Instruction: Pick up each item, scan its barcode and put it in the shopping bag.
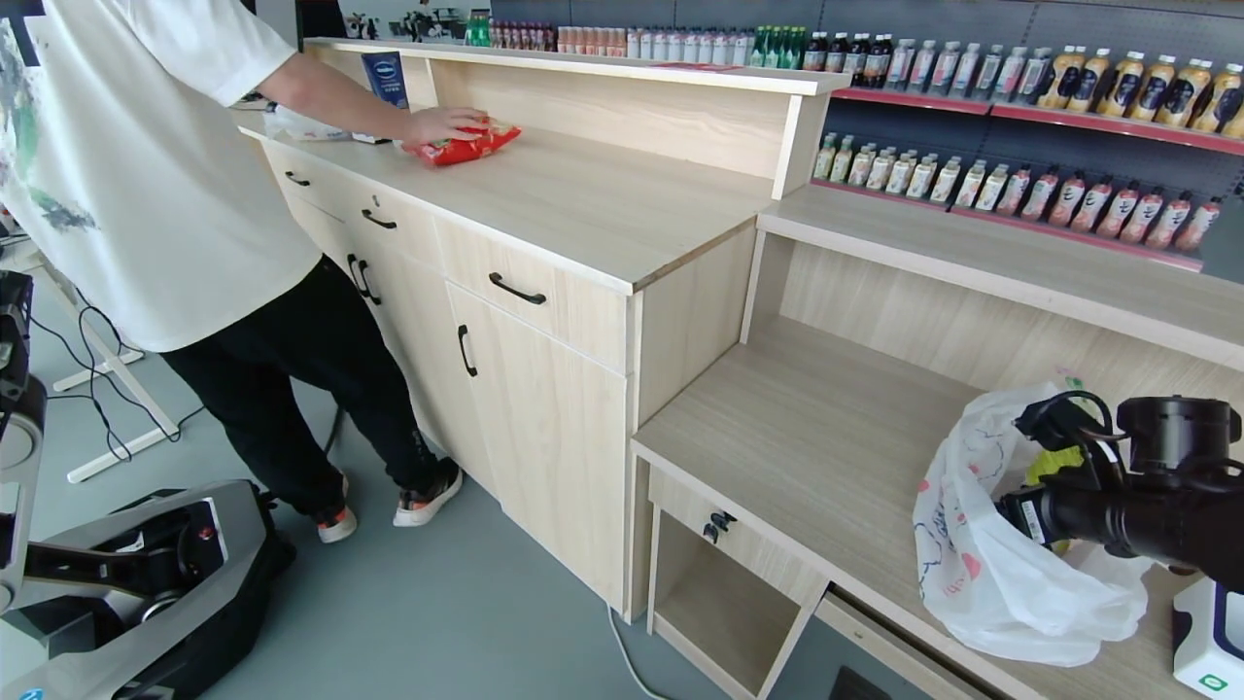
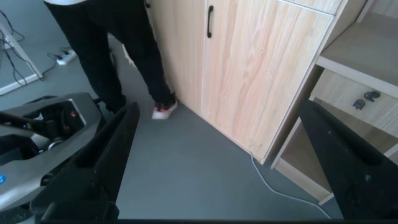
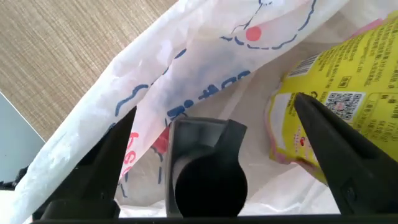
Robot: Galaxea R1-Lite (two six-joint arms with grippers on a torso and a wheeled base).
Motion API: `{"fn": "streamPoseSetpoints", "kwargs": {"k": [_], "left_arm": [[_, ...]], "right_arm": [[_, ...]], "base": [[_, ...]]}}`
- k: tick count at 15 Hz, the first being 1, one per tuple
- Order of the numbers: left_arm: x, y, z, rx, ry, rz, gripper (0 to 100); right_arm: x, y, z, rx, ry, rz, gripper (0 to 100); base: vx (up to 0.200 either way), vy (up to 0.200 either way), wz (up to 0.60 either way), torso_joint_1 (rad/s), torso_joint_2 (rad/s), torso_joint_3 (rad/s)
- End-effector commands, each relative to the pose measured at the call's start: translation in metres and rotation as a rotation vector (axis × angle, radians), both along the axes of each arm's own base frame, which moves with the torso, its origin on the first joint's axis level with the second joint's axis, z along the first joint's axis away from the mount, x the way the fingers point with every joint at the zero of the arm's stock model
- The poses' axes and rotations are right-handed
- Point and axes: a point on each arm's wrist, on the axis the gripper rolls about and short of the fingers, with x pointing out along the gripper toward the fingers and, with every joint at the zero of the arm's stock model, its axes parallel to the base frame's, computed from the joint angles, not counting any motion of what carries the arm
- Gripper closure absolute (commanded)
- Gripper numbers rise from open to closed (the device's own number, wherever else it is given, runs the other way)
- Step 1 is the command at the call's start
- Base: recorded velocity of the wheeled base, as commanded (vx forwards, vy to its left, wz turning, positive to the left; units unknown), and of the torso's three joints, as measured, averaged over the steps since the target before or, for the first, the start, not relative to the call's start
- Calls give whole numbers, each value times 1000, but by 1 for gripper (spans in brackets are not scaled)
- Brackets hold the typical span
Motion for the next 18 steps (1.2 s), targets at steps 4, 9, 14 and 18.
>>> {"fn": "streamPoseSetpoints", "kwargs": {"k": [4, 9, 14, 18], "left_arm": [[0, 0, 0, 0, 0, 1, 0], [0, 0, 0, 0, 0, 1, 0], [0, 0, 0, 0, 0, 1, 0], [0, 0, 0, 0, 0, 1, 0]], "right_arm": [[-18, -3, 49, -70, -162, -4, 0], [-31, 0, 75, -82, -252, 1, 0], [-54, 3, 114, -142, -406, 36, 0], [-88, -40, 132, -229, -419, -162, 0]], "base": [[0, 0, 0, 0, 0, 0], [0, 0, 0, 0, 0, 0], [0, 0, 0, 0, 0, 0], [0, 0, -600, 4, 1, 2]]}}
